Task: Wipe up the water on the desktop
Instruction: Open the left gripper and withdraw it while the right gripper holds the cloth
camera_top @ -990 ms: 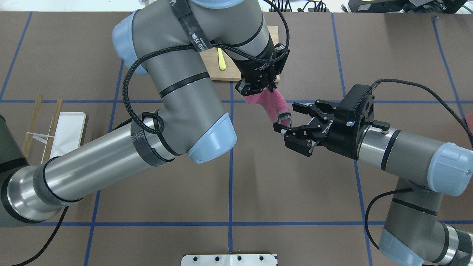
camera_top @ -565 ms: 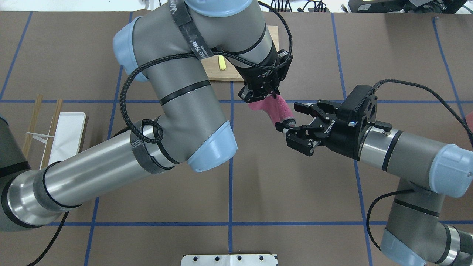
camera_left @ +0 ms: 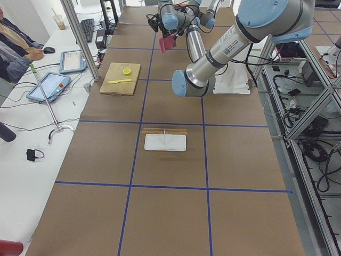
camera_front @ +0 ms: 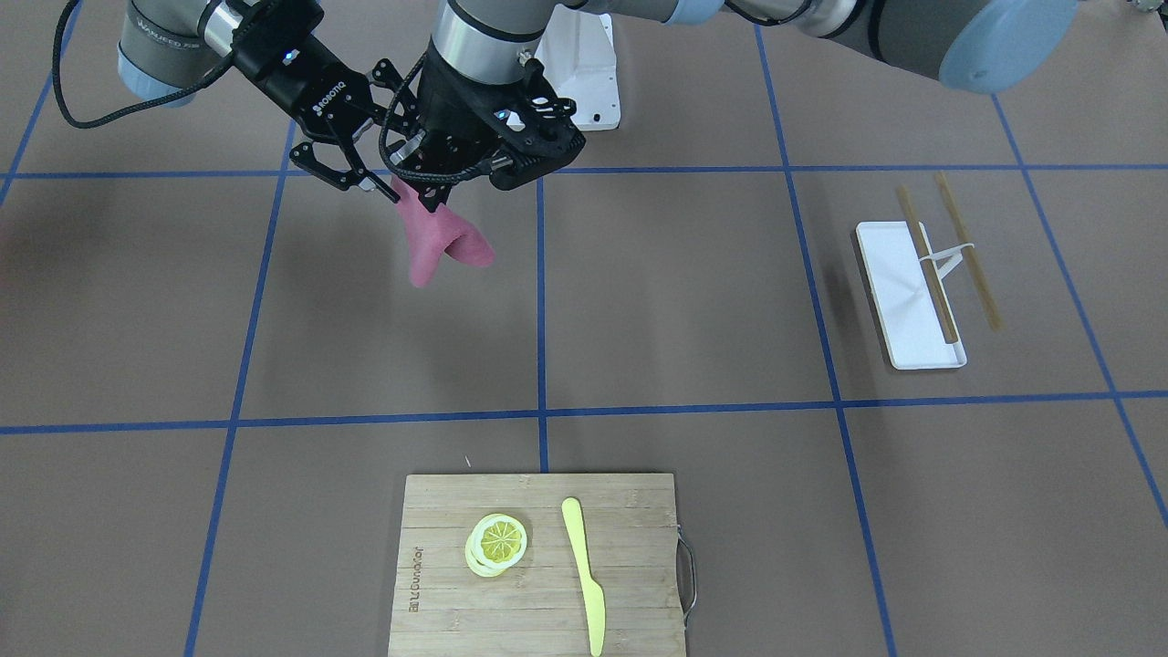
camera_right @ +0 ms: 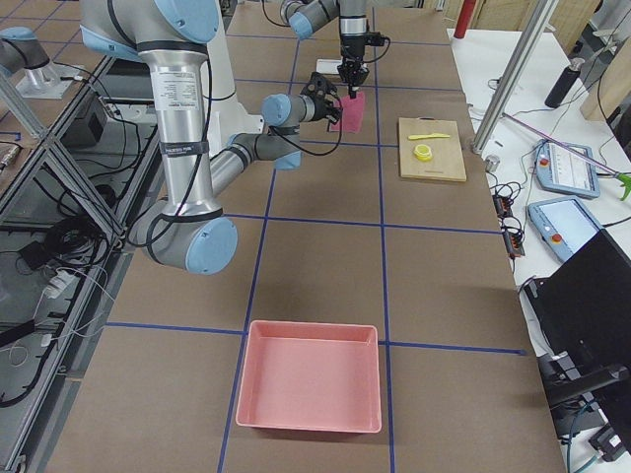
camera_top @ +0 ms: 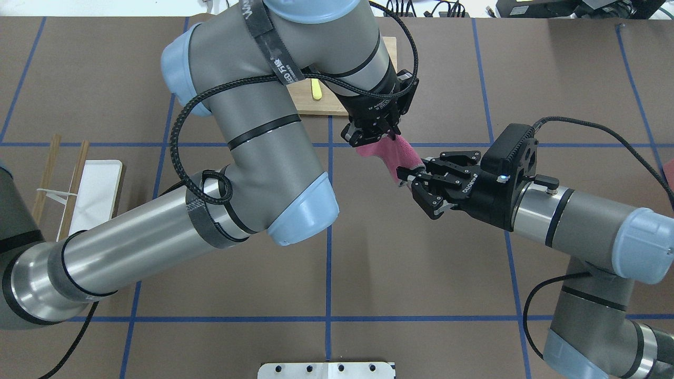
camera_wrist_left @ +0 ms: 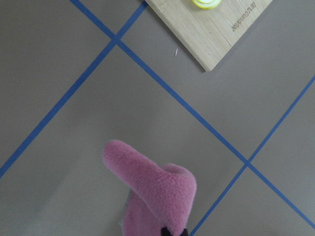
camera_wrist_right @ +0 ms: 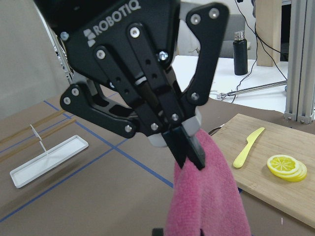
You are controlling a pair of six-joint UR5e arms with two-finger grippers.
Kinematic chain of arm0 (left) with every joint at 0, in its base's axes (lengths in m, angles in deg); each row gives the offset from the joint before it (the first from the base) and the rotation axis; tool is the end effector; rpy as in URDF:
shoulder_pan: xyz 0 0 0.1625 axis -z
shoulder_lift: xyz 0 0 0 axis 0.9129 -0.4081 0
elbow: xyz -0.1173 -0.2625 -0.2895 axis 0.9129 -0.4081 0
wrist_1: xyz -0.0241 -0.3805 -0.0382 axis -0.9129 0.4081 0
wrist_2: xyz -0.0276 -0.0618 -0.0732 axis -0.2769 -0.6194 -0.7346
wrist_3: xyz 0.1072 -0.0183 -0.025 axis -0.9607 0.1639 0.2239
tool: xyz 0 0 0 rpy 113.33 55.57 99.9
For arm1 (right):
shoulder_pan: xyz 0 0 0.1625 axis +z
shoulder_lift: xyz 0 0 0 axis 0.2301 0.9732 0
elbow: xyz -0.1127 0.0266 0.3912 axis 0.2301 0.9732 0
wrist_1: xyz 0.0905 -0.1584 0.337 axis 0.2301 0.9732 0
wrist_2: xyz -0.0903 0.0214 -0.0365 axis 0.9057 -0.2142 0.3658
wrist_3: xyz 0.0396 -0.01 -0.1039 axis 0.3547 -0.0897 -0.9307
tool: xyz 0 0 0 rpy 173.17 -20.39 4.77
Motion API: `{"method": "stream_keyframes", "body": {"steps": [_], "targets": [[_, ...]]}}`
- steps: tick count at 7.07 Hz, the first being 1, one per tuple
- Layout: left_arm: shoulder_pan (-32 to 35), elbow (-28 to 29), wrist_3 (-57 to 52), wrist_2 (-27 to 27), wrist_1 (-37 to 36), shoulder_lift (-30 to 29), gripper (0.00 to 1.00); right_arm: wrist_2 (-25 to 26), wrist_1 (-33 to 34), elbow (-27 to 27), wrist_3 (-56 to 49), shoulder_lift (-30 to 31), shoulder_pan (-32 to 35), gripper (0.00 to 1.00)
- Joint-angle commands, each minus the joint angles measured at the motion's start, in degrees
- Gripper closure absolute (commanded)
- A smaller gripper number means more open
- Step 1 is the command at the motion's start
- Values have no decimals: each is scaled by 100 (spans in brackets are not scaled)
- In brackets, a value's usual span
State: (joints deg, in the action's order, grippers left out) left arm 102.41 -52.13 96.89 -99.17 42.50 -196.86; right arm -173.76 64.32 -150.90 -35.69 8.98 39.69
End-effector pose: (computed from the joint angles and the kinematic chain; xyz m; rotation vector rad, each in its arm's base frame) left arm 0.4785 -0.4538 -0.0107 -0.3224 1.1584 -0.6454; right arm -0.3415 -0.3311 0.2626 1.1609 -1.2886 -0.2481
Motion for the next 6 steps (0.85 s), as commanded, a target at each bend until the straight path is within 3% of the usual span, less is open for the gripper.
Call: {"method": "stream_keyframes", "body": {"steps": [1,2,3,4,6], "targets": [[6,8,-32,-4,8,-12,100,-3,0,-3,170,4,-2,100],[7,-26,-67,-4,8,-4,100,-3,0,-38,179,4,-2,100],[7,-53,-93,-4,8,14,34,-3,0,-73,188,4,-2,100],[24,-123,-181,5,-1,31,3,-3,0,-143,188,39,7,100],[338,-316,-182,5,-18,49,3,-3,0,-353,188,371,16,100]]}}
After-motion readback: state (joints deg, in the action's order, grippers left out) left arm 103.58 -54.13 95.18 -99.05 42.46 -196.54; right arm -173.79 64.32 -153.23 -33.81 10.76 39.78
